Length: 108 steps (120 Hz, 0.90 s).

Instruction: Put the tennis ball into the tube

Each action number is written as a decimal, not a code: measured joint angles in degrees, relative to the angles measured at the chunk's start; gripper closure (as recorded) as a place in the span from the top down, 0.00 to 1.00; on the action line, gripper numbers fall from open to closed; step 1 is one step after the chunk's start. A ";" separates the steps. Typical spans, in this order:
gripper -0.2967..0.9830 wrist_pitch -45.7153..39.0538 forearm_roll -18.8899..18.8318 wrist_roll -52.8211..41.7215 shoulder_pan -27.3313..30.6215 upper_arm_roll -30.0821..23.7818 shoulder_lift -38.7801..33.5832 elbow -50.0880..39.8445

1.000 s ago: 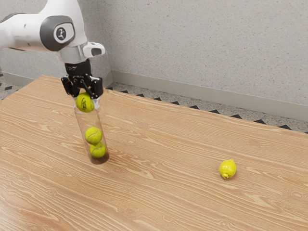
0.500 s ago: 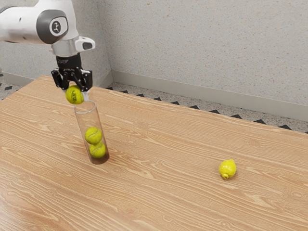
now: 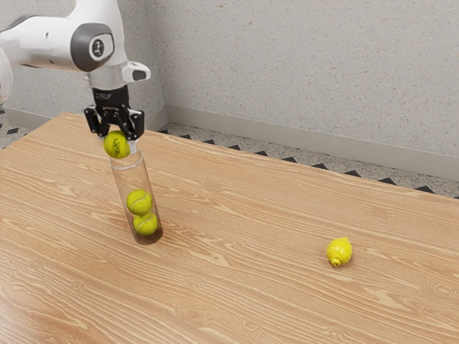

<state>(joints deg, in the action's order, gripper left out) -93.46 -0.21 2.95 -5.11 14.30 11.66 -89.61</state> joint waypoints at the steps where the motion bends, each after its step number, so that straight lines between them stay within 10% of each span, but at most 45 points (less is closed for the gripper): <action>1: 0.49 -0.01 0.01 0.00 0.00 0.00 0.04 0.00; 108: 0.76 2.46 1.00 -4.09 -6.40 -4.88 -12.37 -3.23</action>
<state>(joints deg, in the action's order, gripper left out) -91.00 0.78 -1.15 -11.51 9.42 -0.72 -92.84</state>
